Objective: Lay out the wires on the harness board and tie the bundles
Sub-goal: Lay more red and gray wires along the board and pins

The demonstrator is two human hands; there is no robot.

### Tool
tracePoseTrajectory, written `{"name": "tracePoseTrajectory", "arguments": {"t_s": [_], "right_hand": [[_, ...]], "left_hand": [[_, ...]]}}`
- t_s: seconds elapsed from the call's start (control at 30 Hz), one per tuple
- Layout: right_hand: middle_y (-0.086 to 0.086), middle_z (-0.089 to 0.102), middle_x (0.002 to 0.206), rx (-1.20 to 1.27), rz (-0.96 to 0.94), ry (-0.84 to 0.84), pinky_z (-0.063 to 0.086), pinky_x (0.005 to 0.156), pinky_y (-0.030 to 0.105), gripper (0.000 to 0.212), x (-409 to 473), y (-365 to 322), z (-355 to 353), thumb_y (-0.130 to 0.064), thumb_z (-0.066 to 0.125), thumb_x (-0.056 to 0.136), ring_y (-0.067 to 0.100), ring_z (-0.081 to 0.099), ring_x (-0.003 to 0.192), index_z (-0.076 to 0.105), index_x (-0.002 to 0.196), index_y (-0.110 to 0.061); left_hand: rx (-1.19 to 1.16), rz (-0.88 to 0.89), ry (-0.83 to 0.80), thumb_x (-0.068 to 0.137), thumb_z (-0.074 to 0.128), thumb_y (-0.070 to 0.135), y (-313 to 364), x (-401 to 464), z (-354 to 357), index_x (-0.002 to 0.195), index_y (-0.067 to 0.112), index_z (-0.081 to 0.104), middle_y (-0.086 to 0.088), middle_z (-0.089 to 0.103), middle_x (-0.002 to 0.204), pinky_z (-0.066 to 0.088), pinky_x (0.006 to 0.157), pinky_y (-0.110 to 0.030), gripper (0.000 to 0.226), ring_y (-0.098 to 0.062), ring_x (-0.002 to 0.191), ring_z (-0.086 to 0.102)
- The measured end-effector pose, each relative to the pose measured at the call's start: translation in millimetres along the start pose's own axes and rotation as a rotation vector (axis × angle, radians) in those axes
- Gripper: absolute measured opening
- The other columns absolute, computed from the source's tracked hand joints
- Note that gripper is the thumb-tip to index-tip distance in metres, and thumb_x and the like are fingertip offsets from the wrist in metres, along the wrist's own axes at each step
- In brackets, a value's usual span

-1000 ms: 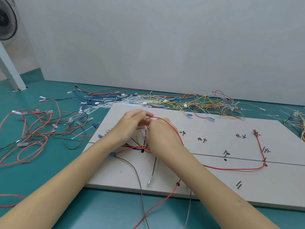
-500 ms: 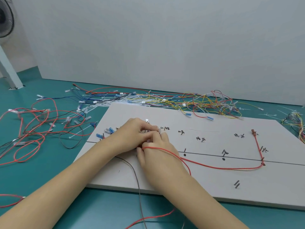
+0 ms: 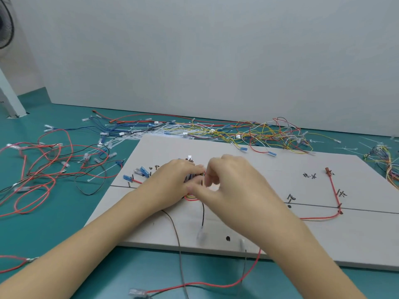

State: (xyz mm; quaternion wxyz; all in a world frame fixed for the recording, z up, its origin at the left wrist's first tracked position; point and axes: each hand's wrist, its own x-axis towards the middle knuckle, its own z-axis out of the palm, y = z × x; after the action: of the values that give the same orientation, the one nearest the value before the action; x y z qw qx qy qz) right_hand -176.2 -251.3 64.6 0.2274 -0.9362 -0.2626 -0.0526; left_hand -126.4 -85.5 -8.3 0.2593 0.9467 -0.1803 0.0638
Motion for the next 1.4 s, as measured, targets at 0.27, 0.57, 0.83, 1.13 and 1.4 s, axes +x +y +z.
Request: {"name": "tracePoseTrajectory", "arguments": {"t_s": [0.27,0.57,0.83,1.13,1.4], "right_hand": [[-0.008,0.052,0.071,0.242,0.048,-0.162,0.038,0.065,0.032,0.017,9.2,18.1,38.9,-0.033,0.057,0.093,0.017,0.050,0.072,0.055,0.079,-0.022],[-0.003,0.057,0.061,0.262,0.266,-0.357,0.041,0.064,0.030,0.027,4.0,52.4,22.9,-0.025,0.060,0.089,0.016,0.051,0.061,0.056,0.064,-0.017],[0.000,0.051,0.043,0.467,0.426,-0.458,0.019,0.036,0.014,0.033,5.3,72.6,9.3,-0.013,0.061,0.085,0.010,0.030,0.031,0.055,0.053,-0.015],[0.000,0.045,0.045,0.331,0.526,-0.620,0.015,0.039,0.015,0.022,17.8,117.1,-32.1,-0.014,0.067,0.082,0.011,0.023,0.035,0.067,0.060,-0.013],[0.001,0.049,0.048,0.269,0.596,-0.539,0.021,0.036,0.016,0.018,23.5,147.5,-49.1,-0.028,0.075,0.079,0.011,0.029,0.036,0.073,0.068,-0.014]], "left_hand": [[-0.031,-0.048,0.047,0.079,0.032,0.054,-7.3,1.4,4.8,0.100,0.020,0.071,-0.008,0.072,0.097,0.051,0.081,-0.044,0.056,-0.027,0.097,0.064],[-0.080,-0.054,0.134,0.085,0.069,0.033,-10.5,1.1,7.8,0.117,0.023,0.071,0.010,0.068,0.122,0.045,0.102,-0.028,0.034,-0.003,0.116,0.058],[-0.033,-0.050,0.119,0.085,0.070,0.036,-15.0,2.5,9.3,0.123,0.028,0.067,0.014,0.065,0.124,0.037,0.100,-0.016,0.038,0.000,0.117,0.054],[-0.055,-0.066,0.101,0.084,0.071,0.041,-17.0,1.9,8.3,0.123,0.031,0.066,0.015,0.066,0.124,0.041,0.098,-0.021,0.040,-0.001,0.117,0.055],[-0.046,-0.064,0.090,0.086,0.070,0.040,-15.9,1.8,7.0,0.125,0.031,0.065,0.015,0.064,0.126,0.041,0.101,-0.024,0.041,-0.003,0.120,0.054]]}}
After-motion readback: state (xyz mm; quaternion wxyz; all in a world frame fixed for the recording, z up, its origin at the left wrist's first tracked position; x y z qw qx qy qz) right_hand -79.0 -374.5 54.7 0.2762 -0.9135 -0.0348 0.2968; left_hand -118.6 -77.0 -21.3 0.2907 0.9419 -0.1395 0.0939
